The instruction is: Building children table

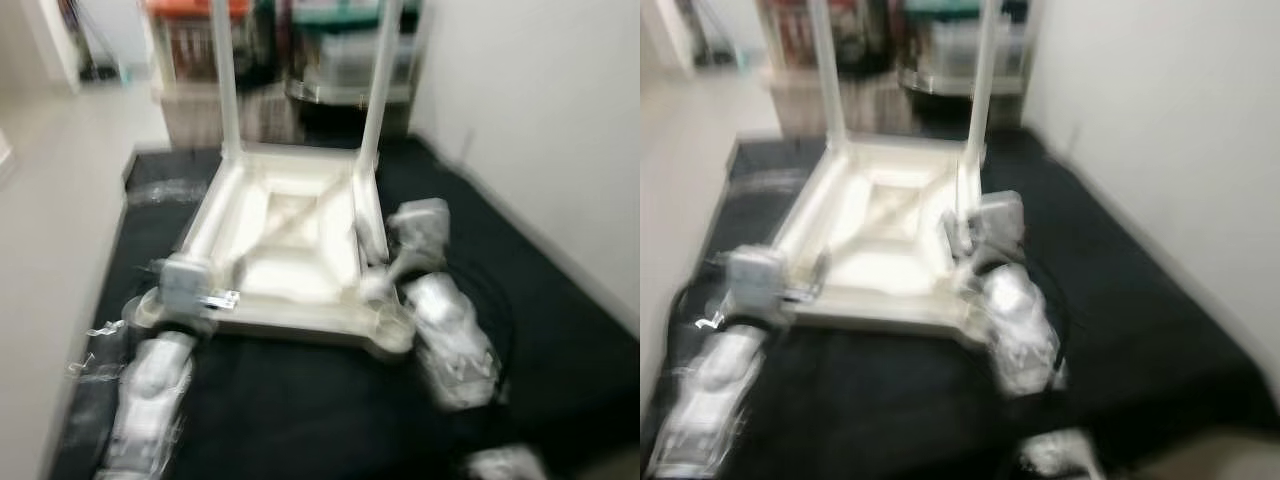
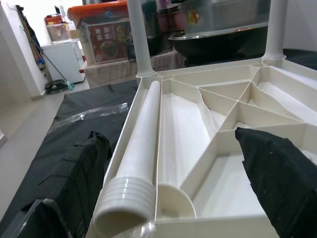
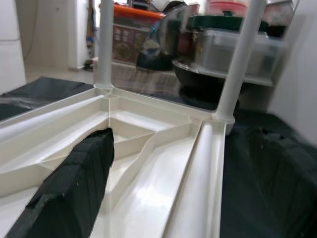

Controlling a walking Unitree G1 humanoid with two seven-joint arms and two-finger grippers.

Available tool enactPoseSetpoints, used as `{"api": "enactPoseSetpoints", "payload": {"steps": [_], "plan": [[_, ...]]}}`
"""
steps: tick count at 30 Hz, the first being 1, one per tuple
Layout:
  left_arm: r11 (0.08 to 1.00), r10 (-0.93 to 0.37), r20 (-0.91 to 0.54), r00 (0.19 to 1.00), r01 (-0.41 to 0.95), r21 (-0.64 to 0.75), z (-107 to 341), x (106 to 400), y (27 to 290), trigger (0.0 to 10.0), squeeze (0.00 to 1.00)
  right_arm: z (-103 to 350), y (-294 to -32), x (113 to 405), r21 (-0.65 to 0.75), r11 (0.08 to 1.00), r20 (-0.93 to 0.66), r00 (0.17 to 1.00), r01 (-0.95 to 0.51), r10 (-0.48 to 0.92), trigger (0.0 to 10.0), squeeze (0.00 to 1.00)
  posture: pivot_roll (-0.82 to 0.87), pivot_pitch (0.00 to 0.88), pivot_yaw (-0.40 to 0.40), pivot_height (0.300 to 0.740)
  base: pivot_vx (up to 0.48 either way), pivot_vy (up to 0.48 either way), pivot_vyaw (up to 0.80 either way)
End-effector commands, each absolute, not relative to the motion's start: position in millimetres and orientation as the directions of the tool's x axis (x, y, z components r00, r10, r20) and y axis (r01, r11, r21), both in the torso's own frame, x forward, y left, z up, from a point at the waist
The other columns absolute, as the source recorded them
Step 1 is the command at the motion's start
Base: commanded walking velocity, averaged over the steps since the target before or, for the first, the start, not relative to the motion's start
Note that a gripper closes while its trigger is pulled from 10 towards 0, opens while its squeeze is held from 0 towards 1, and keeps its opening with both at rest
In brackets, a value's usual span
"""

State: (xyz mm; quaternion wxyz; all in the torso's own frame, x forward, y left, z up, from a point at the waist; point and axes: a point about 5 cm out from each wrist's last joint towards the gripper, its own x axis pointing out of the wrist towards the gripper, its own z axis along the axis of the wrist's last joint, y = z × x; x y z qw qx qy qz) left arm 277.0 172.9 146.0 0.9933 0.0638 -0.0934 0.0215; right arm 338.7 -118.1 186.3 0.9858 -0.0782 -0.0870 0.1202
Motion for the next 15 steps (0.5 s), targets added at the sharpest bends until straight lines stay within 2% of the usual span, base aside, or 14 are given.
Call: {"api": "enactPoseSetpoints", "payload": {"steps": [1,4,6,8,9,11,12,14,15], "plan": [[0.992,0.016,0.189,0.982,-0.04,0.123,145,276,169,10.0,0.0,185,-130,333,-0.284,0.925,0.152,0.941,-0.25,0.301,10.0,0.0,0.09,0.0,-0.071,0.74,0.0,0.0,0.0],[0.991,0.018,0.189,0.982,-0.042,0.124,145,275,169,10.0,0.0,183,-135,330,-0.318,0.904,0.129,0.931,-0.287,0.341,10.0,0.0,0.09,0.0,-0.07,0.74,0.0,0.0,0.0],[0.991,0.02,0.19,0.982,-0.044,0.124,145,275,169,10.0,0.0,180,-143,325,-0.381,0.857,0.081,0.911,-0.347,0.405,10.0,0.0,0.08,0.0,-0.066,0.74,0.0,0.0,0.0],[0.991,0.019,0.187,0.982,-0.043,0.124,144,275,169,10.0,0.0,171,-150,318,-0.432,0.794,-0.011,0.882,-0.428,0.47,10.0,0.0,0.07,0.0,-0.063,0.74,0.0,0.0,0.0],[0.991,0.019,0.187,0.982,-0.043,0.124,144,275,169,10.0,0.0,171,-150,318,-0.432,0.794,-0.011,0.882,-0.428,0.47,10.0,0.0,0.07,0.0,-0.063,0.74,0.0,0.0,0.0],[0.991,0.015,0.184,0.983,-0.039,0.124,143,276,168,10.0,0.0,157,-157,308,-0.483,0.695,-0.153,0.833,-0.532,0.532,10.0,0.0,0.07,0.0,-0.063,0.74,0.0,0.0,0.0],[0.991,0.015,0.184,0.983,-0.039,0.124,143,276,168,10.0,0.0,157,-157,308,-0.483,0.695,-0.153,0.833,-0.532,0.532,10.0,0.0,0.07,0.0,-0.063,0.74,0.0,0.0,0.0],[0.992,0.013,0.182,0.983,-0.036,0.124,143,277,167,10.0,0.0,149,-164,300,-0.488,0.631,-0.25,0.79,-0.602,0.56,10.0,0.0,0.06,0.0,-0.058,0.74,0.0,0.0,0.0],[0.992,0.014,0.18,0.984,-0.037,0.124,142,277,167,10.0,0.0,148,-168,302,-0.507,0.628,-0.258,0.799,-0.591,0.544,10.0,0.0,0.06,0.0,-0.058,0.74,0.0,0.0,0.0]]}}
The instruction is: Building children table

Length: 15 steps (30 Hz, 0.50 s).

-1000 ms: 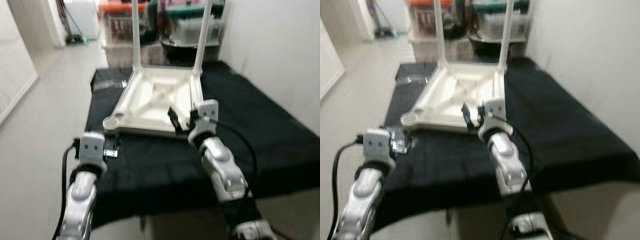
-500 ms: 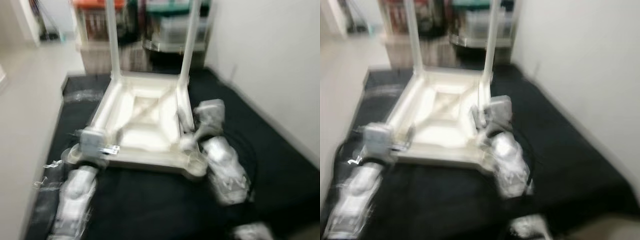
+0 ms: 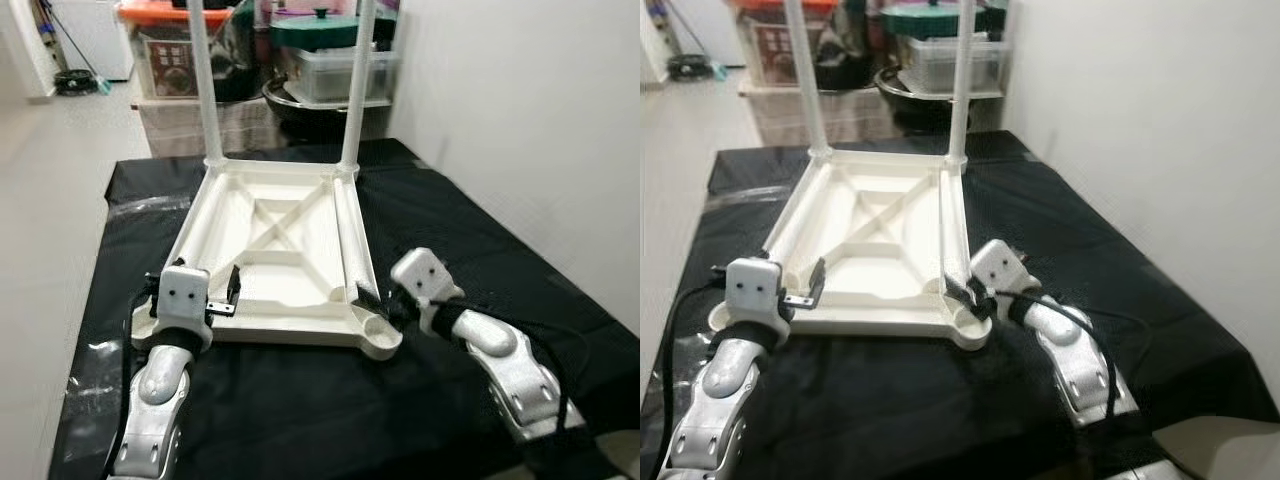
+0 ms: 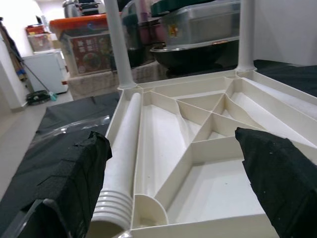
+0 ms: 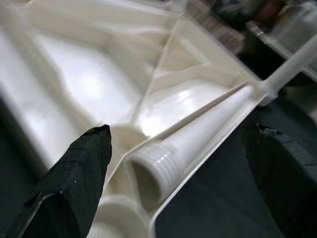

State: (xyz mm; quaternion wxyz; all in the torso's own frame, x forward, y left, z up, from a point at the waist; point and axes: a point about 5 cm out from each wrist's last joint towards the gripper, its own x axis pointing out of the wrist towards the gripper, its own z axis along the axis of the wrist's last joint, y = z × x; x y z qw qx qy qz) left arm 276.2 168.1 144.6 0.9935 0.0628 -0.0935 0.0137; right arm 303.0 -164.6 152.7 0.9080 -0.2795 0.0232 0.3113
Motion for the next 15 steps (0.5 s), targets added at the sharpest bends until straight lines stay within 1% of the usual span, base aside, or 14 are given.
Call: {"api": "enactPoseSetpoints", "payload": {"steps": [1,5,7,8,15], "plan": [[0.992,0.014,0.18,0.984,-0.037,0.124,142,277,167,10.0,0.0,148,-168,302,-0.507,0.628,-0.258,0.799,-0.591,0.544,10.0,0.0,0.06,0.0,-0.058,0.74,0.0,0.0,0.0],[0.991,0.016,0.173,0.985,-0.038,0.125,140,277,167,10.0,0.0,152,-170,309,-0.521,0.657,-0.229,0.831,-0.545,0.507,10.0,0.0,0.07,0.0,-0.06,0.74,0.0,0.0,0.0],[0.991,0.018,0.171,0.985,-0.041,0.129,140,276,168,10.0,0.0,159,-166,316,-0.494,0.711,-0.175,0.858,-0.501,0.483,10.0,0.0,0.08,0.0,-0.068,0.74,0.0,0.0,0.21],[0.99,0.022,0.17,0.985,-0.045,0.132,140,275,169,10.0,0.0,161,-163,318,-0.488,0.726,-0.156,0.867,-0.485,0.474,10.0,0.0,0.08,0.0,-0.068,0.74,0.0,0.0,0.8],[0.989,0.035,0.168,0.985,-0.058,0.137,139,273,173,10.0,0.0,160,-157,319,-0.481,0.738,-0.146,0.873,-0.473,0.465,10.0,0.0,0.09,0.0,-0.072,0.74,0.0,0.0,0.8]]}}
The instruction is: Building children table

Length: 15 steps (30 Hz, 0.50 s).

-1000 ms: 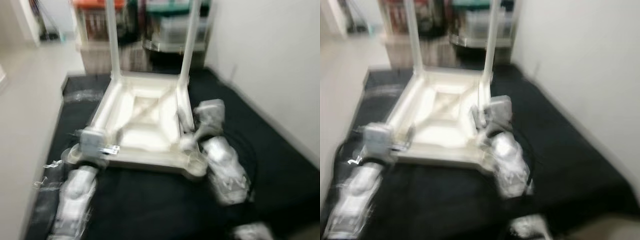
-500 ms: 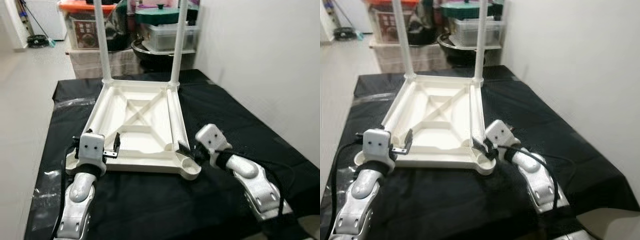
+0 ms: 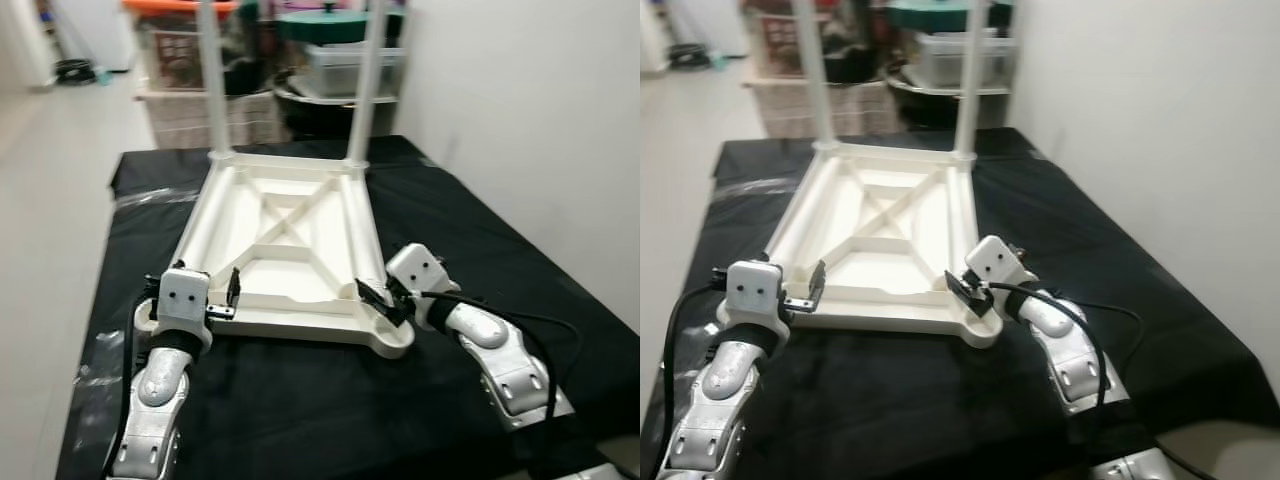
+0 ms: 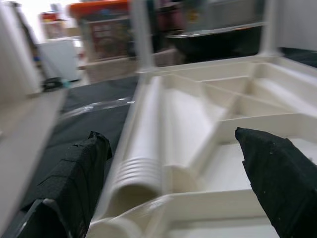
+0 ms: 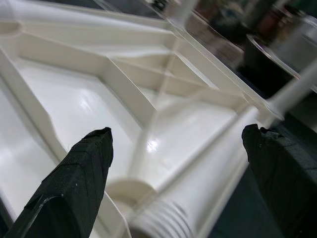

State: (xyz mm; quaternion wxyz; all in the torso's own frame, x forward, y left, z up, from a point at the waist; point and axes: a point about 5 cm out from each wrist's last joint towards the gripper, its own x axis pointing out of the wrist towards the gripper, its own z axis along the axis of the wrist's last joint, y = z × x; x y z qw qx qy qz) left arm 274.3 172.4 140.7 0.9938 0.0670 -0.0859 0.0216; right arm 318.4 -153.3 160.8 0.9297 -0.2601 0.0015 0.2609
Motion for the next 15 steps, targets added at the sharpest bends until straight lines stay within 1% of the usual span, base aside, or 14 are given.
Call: {"api": "enactPoseSetpoints", "payload": {"steps": [1,4,6,8,11,13,14,15], "plan": [[0.989,0.035,0.168,0.985,-0.058,0.137,139,273,173,10.0,0.0,160,-157,319,-0.481,0.738,-0.146,0.873,-0.473,0.465,10.0,0.0,0.09,0.0,-0.072,0.74,0.0,0.0,0.8],[0.989,0.035,0.168,0.985,-0.059,0.137,139,273,173,10.0,0.0,160,-157,319,-0.481,0.738,-0.146,0.874,-0.473,0.464,10.0,0.0,0.09,0.0,-0.072,0.74,0.0,0.0,0.8],[0.986,0.055,0.155,0.986,-0.077,0.146,137,271,176,10.0,0.0,157,-164,320,-0.451,0.771,-0.156,0.891,-0.449,0.427,10.0,0.0,0.08,0.0,-0.071,0.74,0.0,0.0,0.75],[0.985,0.06,0.149,0.987,-0.083,0.151,136,271,177,10.0,0.0,156,-167,320,-0.451,0.775,-0.161,0.895,-0.442,0.417,10.0,0.0,0.08,0.0,-0.069,0.74,0.0,0.0,0.7],[0.985,0.061,0.145,0.988,-0.083,0.153,135,271,176,10.0,0.0,154,-171,321,-0.443,0.79,-0.172,0.905,-0.424,0.39,10.0,0.0,0.08,0.0,-0.067,0.74,0.0,0.0,0.0],[0.985,0.056,0.144,0.988,-0.079,0.156,135,272,175,10.0,0.0,152,-179,323,-0.488,0.785,-0.19,0.924,-0.382,0.332,10.0,0.0,0.08,0.0,-0.063,0.74,0.0,0.0,0.0],[0.985,0.056,0.144,0.988,-0.079,0.156,135,272,175,10.0,0.0,152,-179,323,-0.488,0.785,-0.19,0.924,-0.382,0.332,10.0,0.0,0.08,0.0,-0.063,0.74,0.0,0.0,0.0],[0.985,0.054,0.142,0.988,-0.077,0.157,135,272,175,10.0,0.0,151,-183,323,-0.516,0.775,-0.197,0.931,-0.366,0.308,10.0,0.0,0.08,0.0,-0.062,0.74,0.0,0.0,0.0]]}}
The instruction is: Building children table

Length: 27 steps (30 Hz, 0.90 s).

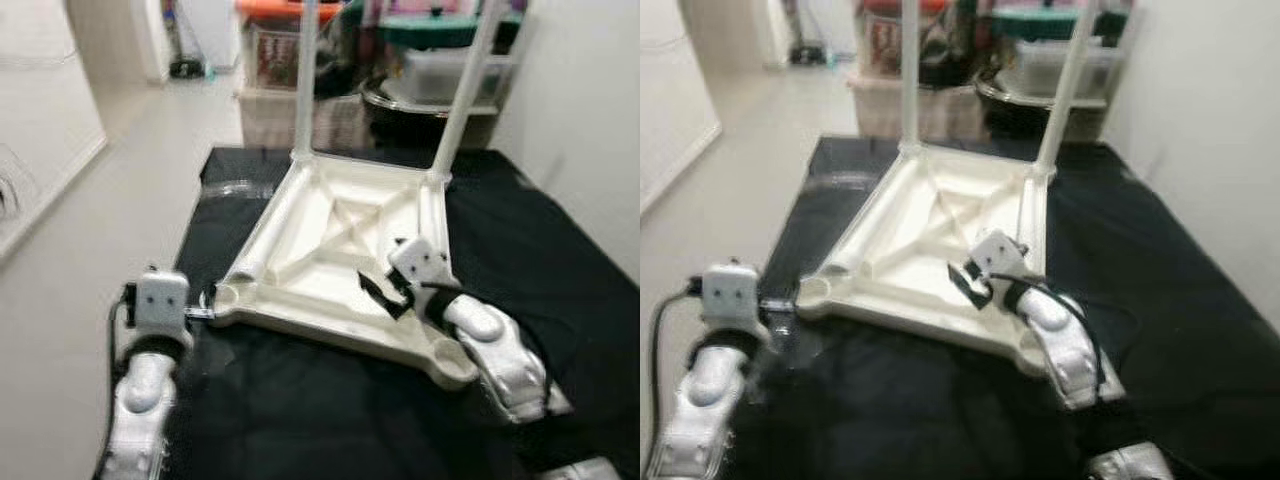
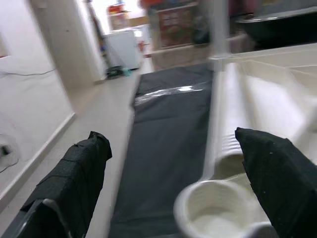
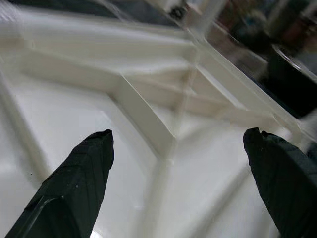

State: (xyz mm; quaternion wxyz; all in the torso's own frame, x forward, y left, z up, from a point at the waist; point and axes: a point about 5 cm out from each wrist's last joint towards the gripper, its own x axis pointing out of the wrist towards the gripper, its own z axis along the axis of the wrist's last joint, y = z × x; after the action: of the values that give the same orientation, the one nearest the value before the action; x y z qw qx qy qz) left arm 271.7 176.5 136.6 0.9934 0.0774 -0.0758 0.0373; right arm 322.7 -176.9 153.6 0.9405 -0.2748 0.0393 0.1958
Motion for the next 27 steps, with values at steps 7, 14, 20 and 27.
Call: {"api": "enactPoseSetpoints", "payload": {"steps": [7,14,20,27], "plan": [[0.984,0.057,0.134,0.989,-0.079,0.162,133,270,177,10.0,0.0,159,-192,320,-0.593,0.737,-0.197,0.946,-0.325,0.259,10.0,0.0,0.08,0.0,-0.066,0.74,0.0,0.0,0.0],[0.984,0.058,0.124,0.991,-0.078,0.163,131,269,176,10.0,0.0,156,-193,298,-0.6,0.68,-0.288,0.907,-0.422,0.308,10.0,0.0,0.07,0.0,-0.061,0.74,0.0,0.0,0.0],[0.984,0.055,0.121,0.991,-0.075,0.163,130,269,176,10.0,0.0,156,-200,291,-0.615,0.627,-0.348,0.878,-0.477,0.327,10.0,0.0,0.06,0.0,-0.057,0.74,0.0,0.0,0.0],[0.985,0.044,0.119,0.992,-0.063,0.159,129,271,173,10.0,0.0,149,-224,289,-0.634,0.567,-0.464,0.845,-0.527,0.266,10.0,0.0,0.05,0.0,-0.056,0.74,0.0,0.0,0.0]]}}
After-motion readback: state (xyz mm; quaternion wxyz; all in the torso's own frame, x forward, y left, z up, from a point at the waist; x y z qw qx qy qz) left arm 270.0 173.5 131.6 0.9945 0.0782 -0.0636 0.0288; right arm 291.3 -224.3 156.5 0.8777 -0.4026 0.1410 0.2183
